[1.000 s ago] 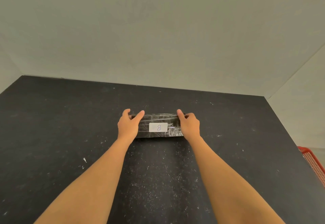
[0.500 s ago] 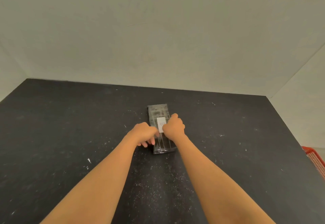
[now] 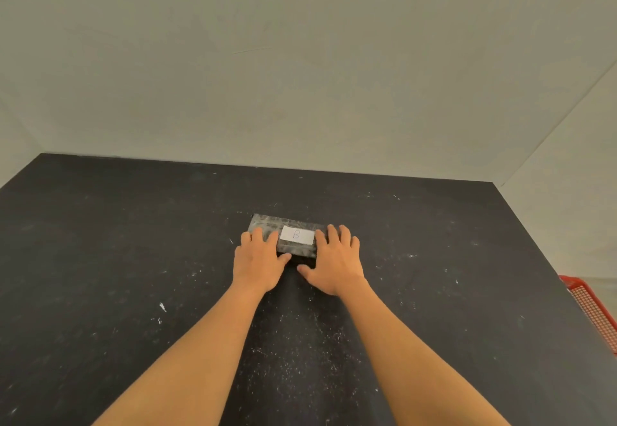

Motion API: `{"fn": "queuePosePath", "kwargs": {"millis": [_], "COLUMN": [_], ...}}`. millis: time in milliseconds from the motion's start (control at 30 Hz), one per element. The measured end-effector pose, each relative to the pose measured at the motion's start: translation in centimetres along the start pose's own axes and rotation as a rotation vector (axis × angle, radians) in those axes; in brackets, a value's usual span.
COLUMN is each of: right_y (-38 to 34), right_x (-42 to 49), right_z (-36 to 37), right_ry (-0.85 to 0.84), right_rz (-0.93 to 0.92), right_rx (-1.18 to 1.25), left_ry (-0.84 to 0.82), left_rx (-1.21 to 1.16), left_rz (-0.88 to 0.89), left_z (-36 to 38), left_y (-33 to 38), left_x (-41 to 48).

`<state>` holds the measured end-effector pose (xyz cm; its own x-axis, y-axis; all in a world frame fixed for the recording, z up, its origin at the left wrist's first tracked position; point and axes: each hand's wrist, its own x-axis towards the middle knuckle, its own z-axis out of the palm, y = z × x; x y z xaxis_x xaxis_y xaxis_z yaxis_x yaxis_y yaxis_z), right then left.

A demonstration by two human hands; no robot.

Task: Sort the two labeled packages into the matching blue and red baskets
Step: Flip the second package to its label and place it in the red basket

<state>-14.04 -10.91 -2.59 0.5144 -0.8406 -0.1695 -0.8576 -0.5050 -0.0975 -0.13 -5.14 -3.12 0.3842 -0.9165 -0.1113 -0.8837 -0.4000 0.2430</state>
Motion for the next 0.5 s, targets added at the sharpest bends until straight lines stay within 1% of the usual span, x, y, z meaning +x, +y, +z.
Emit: {"fn": "queuePosePath", "kwargs": {"millis": [100, 200, 400, 500], "right_y": [0.8, 1.1, 0.5, 0.7], "right_x": [-0.1, 0.1, 0.4, 0.2], "right_z": [0.8, 1.1, 1.9, 2.1], "right_ry": [-0.038, -0.054, -0.065, -0.034], "right_rz": [0.074, 0.067, 0.1, 0.098], "right_rx": [0.039, 0.12, 0.297, 0.293], "left_ry": [0.053, 0.077, 0.106, 0.116], "left_rx": [0.035, -0.006, -0.069, -0.073], "left_rz": [-0.004, 0.02, -0.073, -0.112], "left_z": [0.1, 0.1, 0.1, -0.1], "left_y": [0.1, -0.9, -2.7, -3.1], "left_x": [-0.5, -1.0, -2.8, -3.3]}}
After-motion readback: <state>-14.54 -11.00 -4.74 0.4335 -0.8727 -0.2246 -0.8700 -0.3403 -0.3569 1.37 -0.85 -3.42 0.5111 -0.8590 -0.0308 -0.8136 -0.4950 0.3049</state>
